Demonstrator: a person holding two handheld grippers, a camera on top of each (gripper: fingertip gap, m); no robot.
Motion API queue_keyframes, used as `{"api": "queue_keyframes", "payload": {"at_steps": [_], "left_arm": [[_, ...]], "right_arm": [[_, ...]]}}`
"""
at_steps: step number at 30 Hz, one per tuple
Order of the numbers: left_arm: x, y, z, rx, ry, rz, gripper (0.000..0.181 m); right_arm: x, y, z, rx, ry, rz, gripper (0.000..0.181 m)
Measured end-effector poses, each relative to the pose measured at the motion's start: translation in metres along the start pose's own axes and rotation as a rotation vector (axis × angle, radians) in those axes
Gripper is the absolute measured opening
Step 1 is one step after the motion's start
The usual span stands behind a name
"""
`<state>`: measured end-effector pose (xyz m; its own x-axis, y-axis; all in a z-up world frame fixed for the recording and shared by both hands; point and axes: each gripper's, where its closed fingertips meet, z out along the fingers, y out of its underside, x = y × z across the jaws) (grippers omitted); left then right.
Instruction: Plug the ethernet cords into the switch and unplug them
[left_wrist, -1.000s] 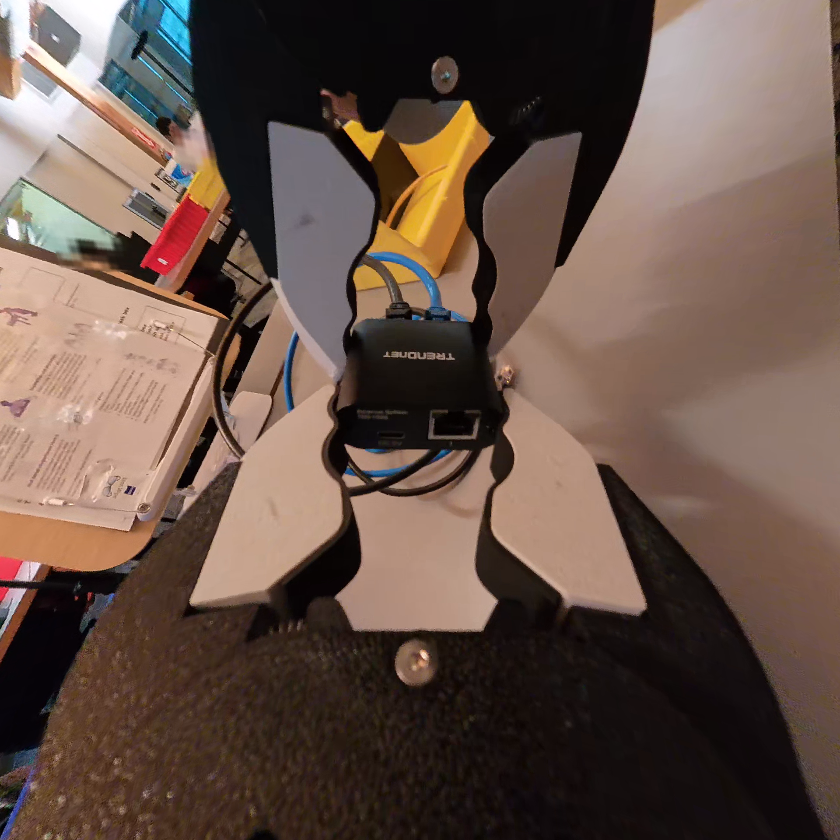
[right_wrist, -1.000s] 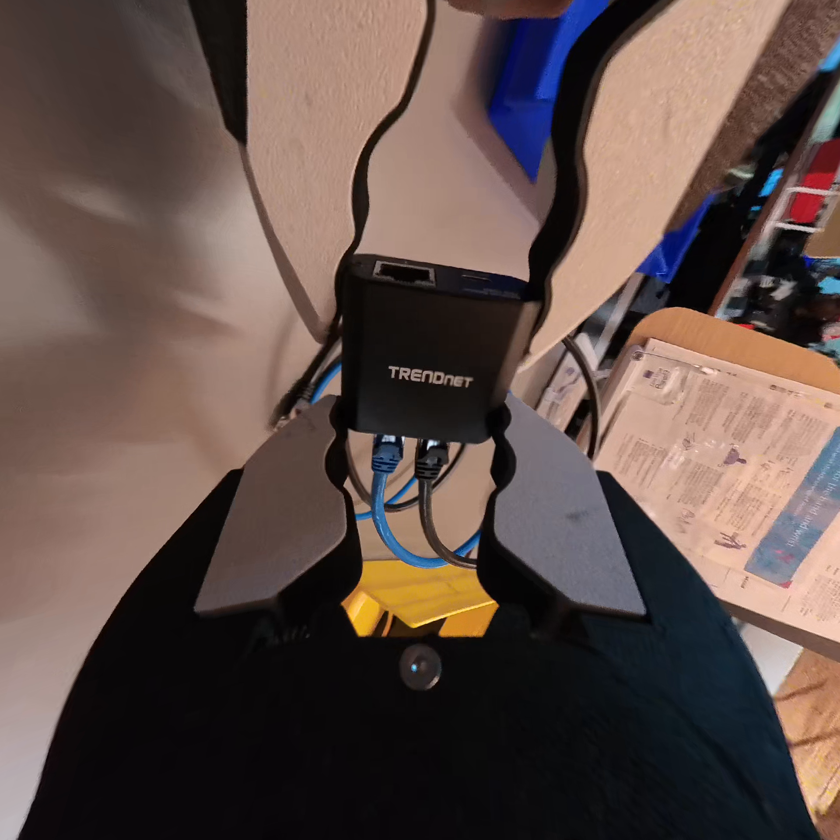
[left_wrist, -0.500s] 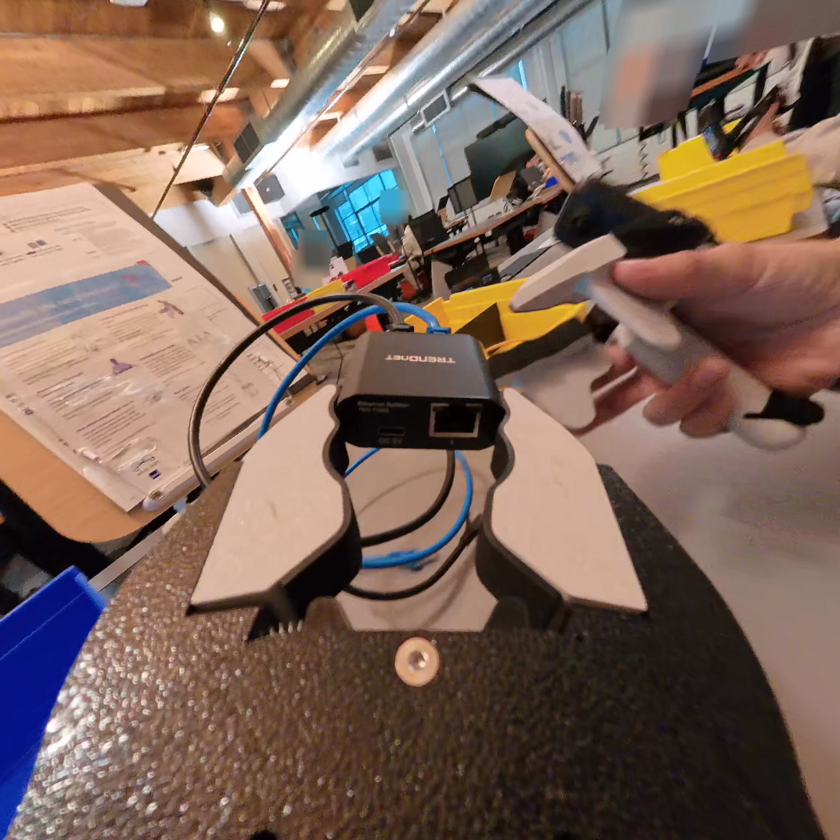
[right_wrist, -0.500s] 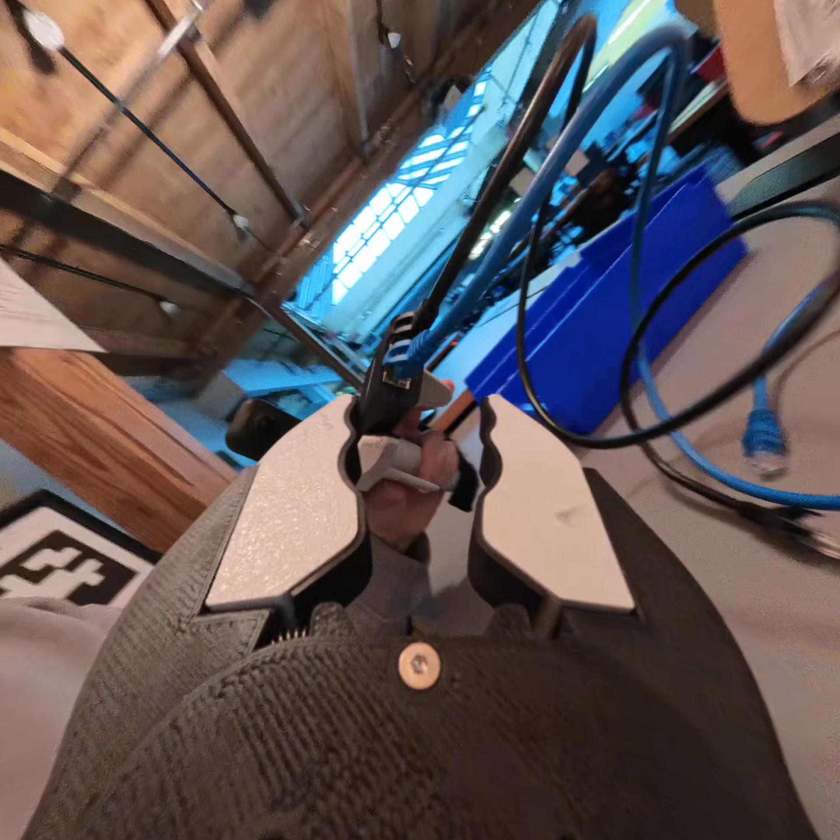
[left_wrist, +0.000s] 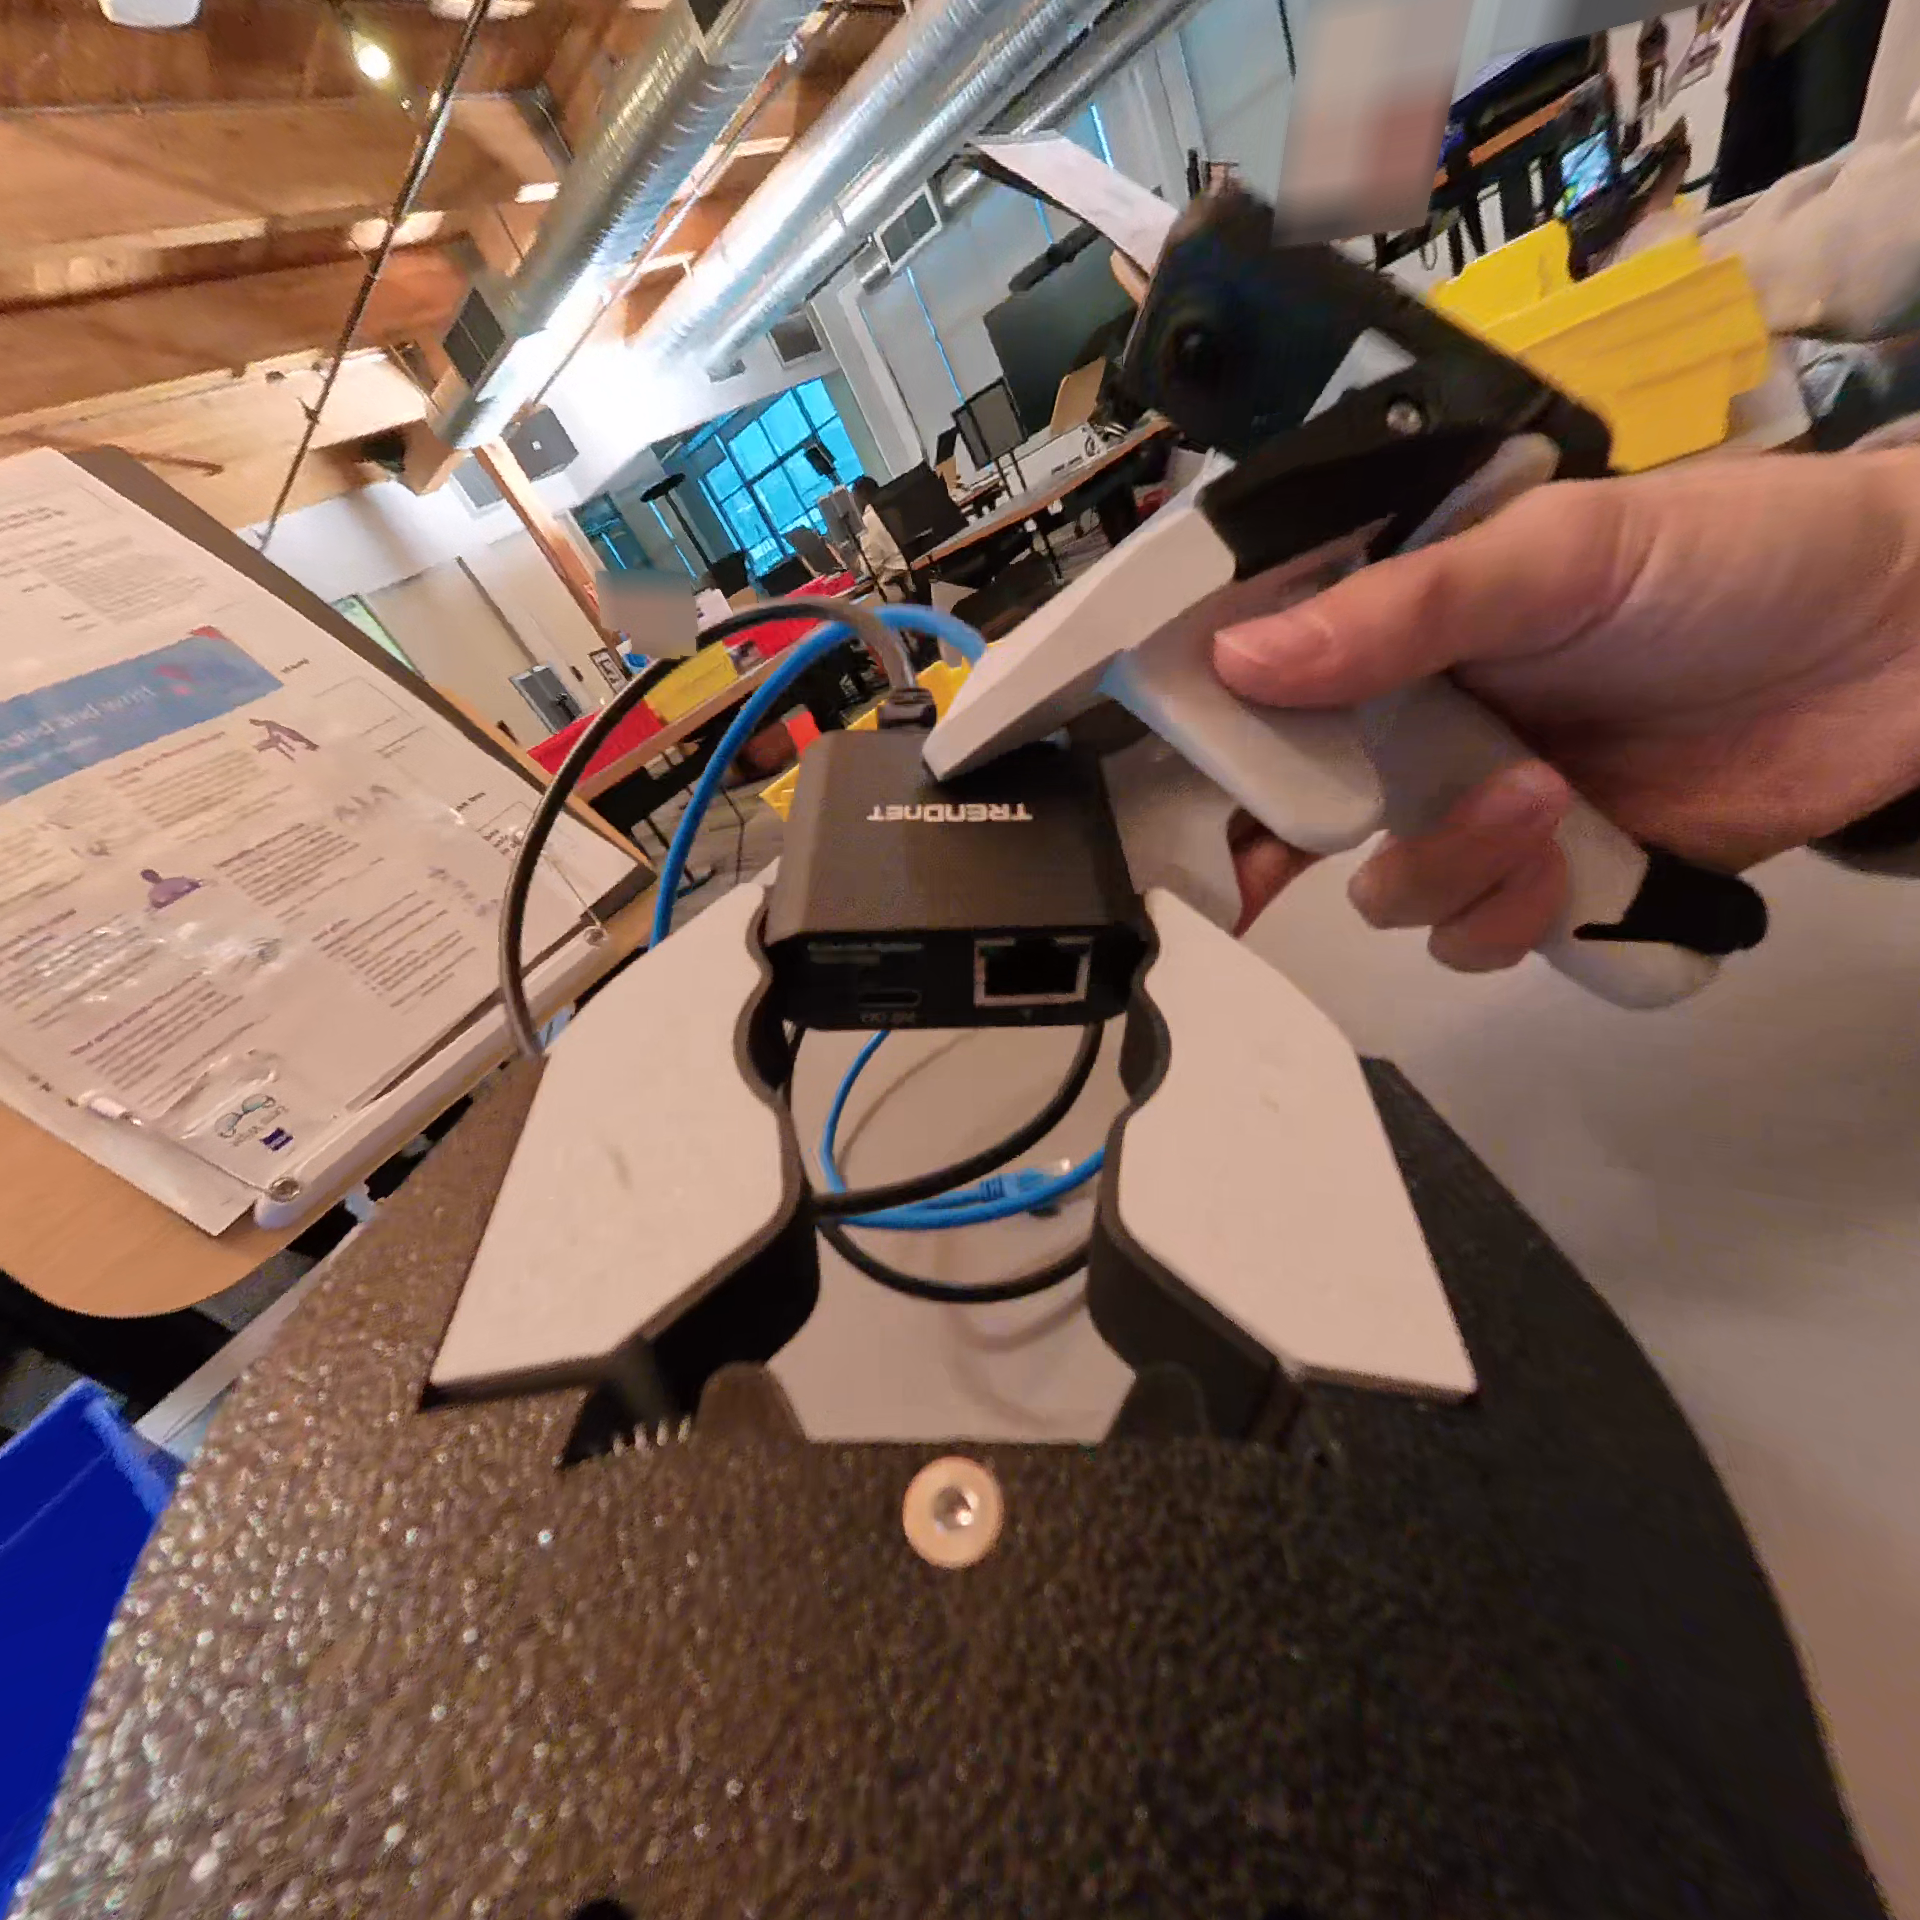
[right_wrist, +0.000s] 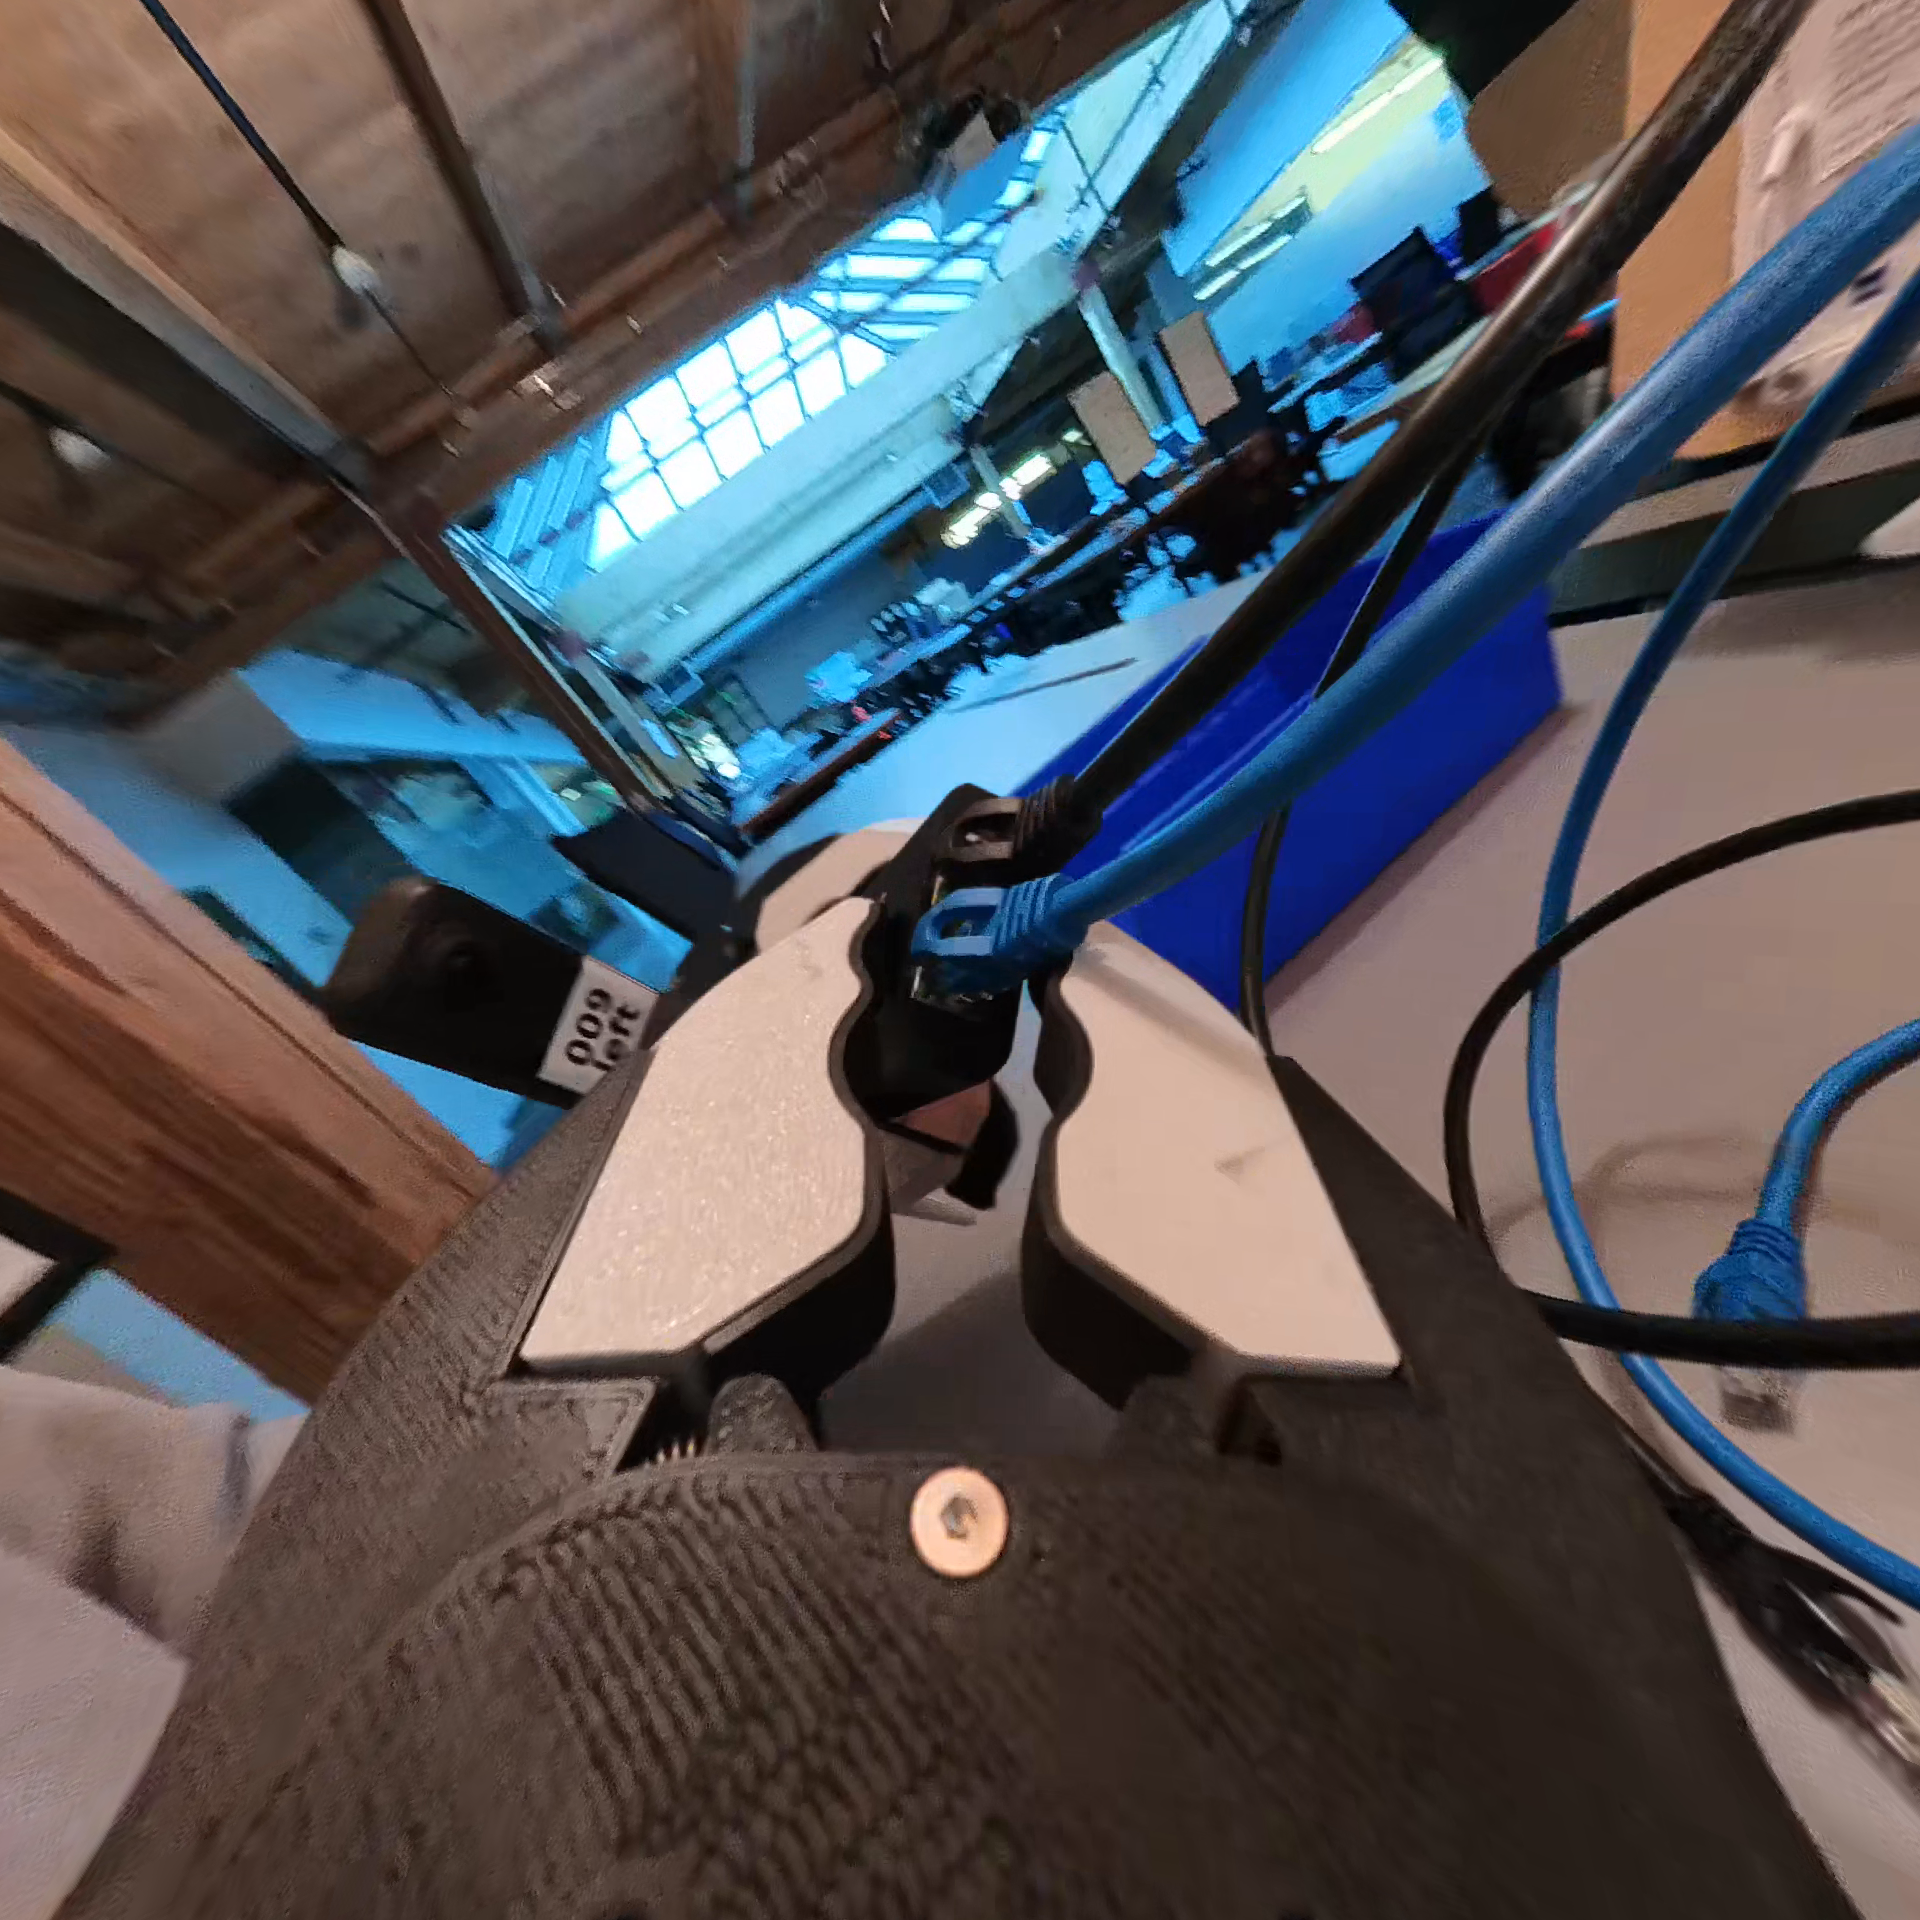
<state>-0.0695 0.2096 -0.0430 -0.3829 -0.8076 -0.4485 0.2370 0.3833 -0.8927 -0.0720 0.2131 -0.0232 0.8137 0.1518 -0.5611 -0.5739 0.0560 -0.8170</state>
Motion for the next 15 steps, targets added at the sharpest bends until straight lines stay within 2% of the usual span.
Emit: {"api": "queue_keyframes", "payload": {"at_steps": [4,15], "left_arm": [[0.001,0.002,0.003,-0.023,-0.019,0.024,0.066],[0.003,0.023,0.01,-0.186,-0.041,0.082,0.073]], "right_arm": [[0.0,0.002,-0.001,-0.028,0.1,-0.161,0.026],[-0.002,0.005,-0.002,-0.102,0.187,-0.317,0.026]]}}
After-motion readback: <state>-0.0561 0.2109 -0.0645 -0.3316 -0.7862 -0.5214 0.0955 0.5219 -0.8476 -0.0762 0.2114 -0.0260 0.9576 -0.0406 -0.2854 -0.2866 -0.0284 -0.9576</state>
